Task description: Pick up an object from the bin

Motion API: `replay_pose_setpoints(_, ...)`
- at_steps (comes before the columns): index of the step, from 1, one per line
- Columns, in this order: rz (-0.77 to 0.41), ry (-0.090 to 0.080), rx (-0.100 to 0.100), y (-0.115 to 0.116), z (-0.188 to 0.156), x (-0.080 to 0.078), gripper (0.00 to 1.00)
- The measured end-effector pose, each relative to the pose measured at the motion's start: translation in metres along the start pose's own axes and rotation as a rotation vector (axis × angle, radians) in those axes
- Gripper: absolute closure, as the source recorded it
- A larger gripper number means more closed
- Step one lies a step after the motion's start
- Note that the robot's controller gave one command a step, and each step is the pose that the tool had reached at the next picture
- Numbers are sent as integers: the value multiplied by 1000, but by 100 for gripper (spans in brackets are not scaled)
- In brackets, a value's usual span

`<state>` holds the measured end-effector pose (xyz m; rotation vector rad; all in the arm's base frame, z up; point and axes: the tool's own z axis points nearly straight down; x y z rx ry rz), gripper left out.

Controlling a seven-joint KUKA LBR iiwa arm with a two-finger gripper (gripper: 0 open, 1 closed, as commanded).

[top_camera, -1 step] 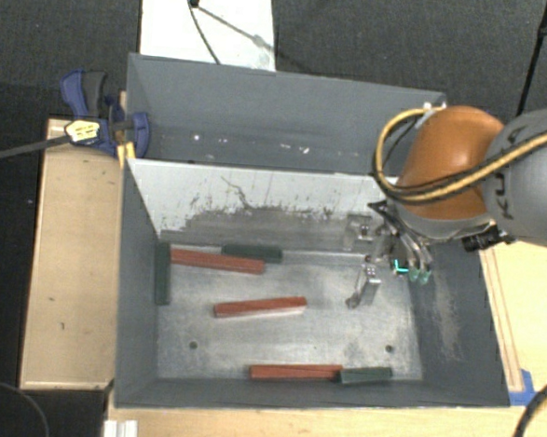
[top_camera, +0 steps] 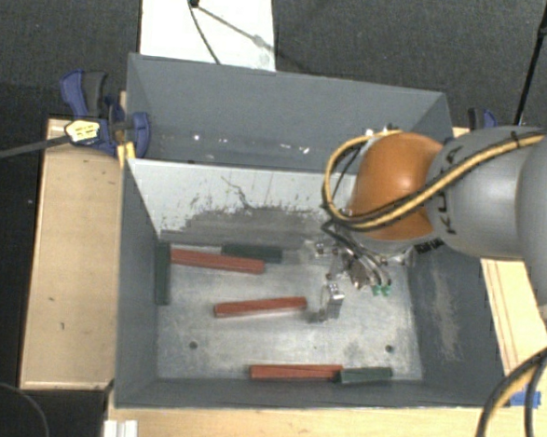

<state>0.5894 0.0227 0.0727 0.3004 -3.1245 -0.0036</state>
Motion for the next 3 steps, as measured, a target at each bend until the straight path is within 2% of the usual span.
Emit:
replay_pose_setpoints(1,99,1,-2,70,3,45,0)
replay_pose_setpoints(2,103,-3,2,65,3,43,100)
replay_pose_setpoints(3,132,-13,1,70,-145,41,100)
